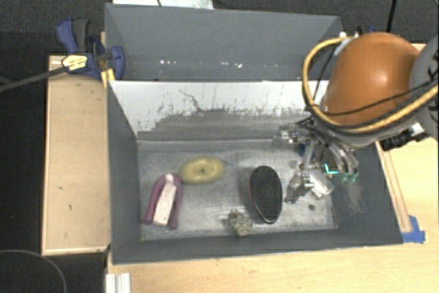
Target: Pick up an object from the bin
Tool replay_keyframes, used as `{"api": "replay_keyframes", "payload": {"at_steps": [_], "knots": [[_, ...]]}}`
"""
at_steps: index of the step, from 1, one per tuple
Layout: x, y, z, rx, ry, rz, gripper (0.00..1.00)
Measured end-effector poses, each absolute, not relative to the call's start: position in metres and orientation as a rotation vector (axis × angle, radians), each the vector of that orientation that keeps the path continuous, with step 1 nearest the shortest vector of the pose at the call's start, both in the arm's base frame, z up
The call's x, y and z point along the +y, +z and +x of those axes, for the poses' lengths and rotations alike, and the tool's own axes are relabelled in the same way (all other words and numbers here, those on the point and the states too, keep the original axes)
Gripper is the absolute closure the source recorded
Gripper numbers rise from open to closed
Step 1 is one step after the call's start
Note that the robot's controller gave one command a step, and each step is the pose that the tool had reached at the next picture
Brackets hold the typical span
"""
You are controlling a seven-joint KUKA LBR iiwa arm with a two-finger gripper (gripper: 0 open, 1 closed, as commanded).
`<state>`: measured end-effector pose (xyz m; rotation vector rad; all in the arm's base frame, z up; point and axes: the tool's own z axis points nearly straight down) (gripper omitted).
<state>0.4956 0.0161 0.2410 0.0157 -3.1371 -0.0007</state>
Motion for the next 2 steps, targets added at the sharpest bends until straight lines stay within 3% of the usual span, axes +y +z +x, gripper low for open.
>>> {"api": "replay_keyframes", "payload": {"at_steps": [1,2], "knots": [[0.074,0.080,0.482,-3.140,-0.015,-0.256,0.00],[0.033,0.076,0.488,-3.137,-0.015,-0.289,0.00]]}}
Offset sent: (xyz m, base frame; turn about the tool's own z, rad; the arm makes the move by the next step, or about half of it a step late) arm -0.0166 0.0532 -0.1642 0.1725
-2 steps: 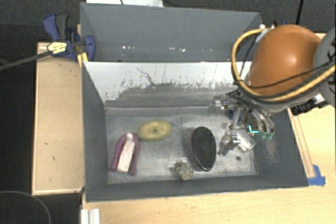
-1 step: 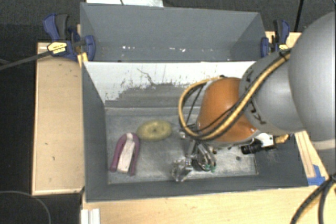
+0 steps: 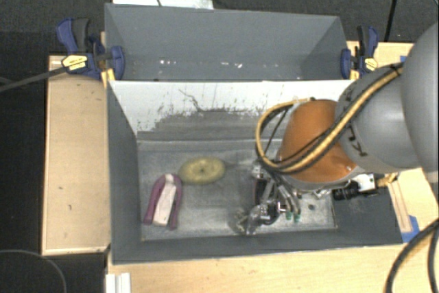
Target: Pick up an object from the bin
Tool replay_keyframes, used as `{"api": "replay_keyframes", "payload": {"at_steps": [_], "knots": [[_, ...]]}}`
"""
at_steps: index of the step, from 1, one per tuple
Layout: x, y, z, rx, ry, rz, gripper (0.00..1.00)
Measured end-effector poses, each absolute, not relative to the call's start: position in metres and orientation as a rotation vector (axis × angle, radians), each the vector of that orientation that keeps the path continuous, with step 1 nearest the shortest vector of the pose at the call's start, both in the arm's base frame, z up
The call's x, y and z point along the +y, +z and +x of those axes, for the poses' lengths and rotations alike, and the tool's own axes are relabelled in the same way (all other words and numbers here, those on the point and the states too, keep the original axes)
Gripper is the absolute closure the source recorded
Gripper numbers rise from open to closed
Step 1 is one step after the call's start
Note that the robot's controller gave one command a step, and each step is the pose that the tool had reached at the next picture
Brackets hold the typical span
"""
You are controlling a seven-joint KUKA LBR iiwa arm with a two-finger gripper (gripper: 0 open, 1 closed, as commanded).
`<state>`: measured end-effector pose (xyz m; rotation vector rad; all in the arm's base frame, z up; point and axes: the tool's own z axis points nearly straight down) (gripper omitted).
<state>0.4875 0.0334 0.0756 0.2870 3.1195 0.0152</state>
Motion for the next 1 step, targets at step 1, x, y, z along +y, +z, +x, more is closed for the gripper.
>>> {"api": "replay_keyframes", "payload": {"at_steps": [1], "knots": [[0.0376,0.0762,0.4912,3.123,0.012,-0.076,0.00]]}}
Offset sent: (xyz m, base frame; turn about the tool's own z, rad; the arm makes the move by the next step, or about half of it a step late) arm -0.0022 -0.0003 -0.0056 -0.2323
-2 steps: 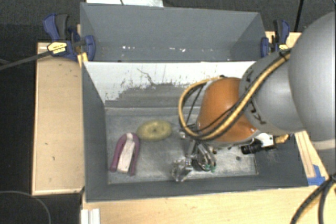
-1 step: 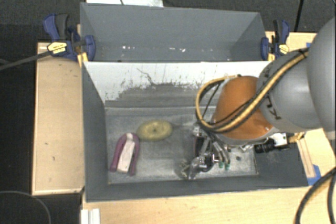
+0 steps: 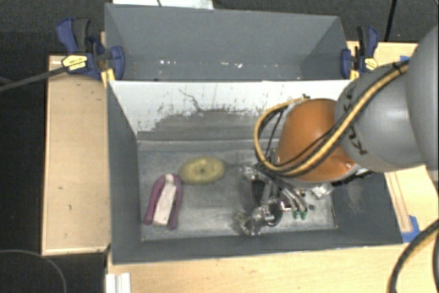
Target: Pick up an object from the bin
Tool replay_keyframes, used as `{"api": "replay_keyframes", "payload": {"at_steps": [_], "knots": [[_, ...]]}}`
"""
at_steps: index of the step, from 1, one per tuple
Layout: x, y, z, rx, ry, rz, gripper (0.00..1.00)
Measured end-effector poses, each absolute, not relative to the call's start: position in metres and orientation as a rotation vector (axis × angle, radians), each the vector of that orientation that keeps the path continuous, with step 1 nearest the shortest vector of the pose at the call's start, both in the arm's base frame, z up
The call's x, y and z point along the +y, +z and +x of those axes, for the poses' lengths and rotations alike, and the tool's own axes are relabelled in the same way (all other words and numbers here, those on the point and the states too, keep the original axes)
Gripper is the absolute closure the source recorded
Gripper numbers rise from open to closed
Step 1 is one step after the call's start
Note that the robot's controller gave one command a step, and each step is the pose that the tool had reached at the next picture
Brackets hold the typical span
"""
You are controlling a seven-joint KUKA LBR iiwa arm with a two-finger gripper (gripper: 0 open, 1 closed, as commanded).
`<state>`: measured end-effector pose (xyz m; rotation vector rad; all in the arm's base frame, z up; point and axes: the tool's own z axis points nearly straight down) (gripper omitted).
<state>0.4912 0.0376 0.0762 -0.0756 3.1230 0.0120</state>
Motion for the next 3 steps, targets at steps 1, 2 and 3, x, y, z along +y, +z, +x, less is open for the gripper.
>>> {"api": "replay_keyframes", "payload": {"at_steps": [1,2,3], "knots": [[-0.008,0.071,0.500,3.134,-0.001,-0.040,0.00],[-0.058,0.113,0.509,3.128,-0.004,-0.216,0.00],[-0.095,0.174,0.497,3.133,-0.002,0.099,0.00]]}}
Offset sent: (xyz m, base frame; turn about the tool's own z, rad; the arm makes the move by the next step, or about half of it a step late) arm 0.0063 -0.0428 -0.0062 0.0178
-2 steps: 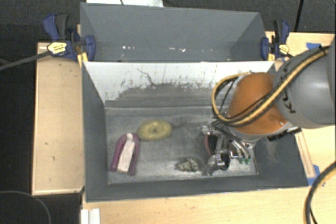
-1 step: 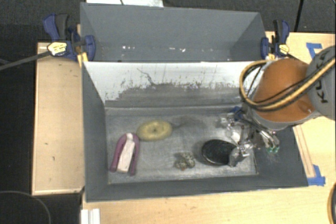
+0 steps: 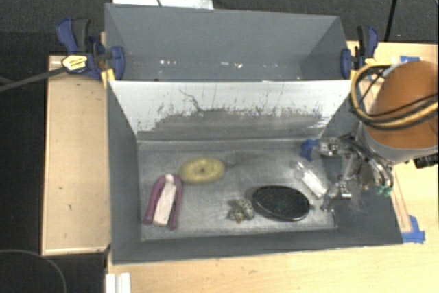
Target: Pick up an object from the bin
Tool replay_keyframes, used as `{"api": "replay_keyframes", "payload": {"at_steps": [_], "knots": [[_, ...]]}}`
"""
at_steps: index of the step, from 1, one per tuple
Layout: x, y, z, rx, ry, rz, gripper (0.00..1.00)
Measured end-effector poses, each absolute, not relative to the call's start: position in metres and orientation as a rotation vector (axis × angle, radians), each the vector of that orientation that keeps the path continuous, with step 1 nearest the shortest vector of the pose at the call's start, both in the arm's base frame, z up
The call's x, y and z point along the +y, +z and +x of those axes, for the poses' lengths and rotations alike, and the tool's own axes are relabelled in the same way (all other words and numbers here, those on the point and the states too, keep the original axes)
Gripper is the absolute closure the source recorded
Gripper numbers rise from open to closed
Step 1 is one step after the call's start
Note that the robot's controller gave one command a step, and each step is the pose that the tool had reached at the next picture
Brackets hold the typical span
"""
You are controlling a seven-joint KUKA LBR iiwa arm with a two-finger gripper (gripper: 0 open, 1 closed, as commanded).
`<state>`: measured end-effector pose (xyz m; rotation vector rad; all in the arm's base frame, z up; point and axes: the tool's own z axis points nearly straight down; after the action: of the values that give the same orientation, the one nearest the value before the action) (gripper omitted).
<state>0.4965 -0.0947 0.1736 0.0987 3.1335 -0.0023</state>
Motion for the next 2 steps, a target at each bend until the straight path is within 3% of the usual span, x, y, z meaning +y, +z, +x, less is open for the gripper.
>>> {"api": "replay_keyframes", "payload": {"at_steps": [1,2], "knots": [[-0.0107,0.0923,0.5142,3.147,0.008,0.149,0.00],[-0.0162,0.0953,0.5156,3.139,0.002,0.163,1.00]]}}
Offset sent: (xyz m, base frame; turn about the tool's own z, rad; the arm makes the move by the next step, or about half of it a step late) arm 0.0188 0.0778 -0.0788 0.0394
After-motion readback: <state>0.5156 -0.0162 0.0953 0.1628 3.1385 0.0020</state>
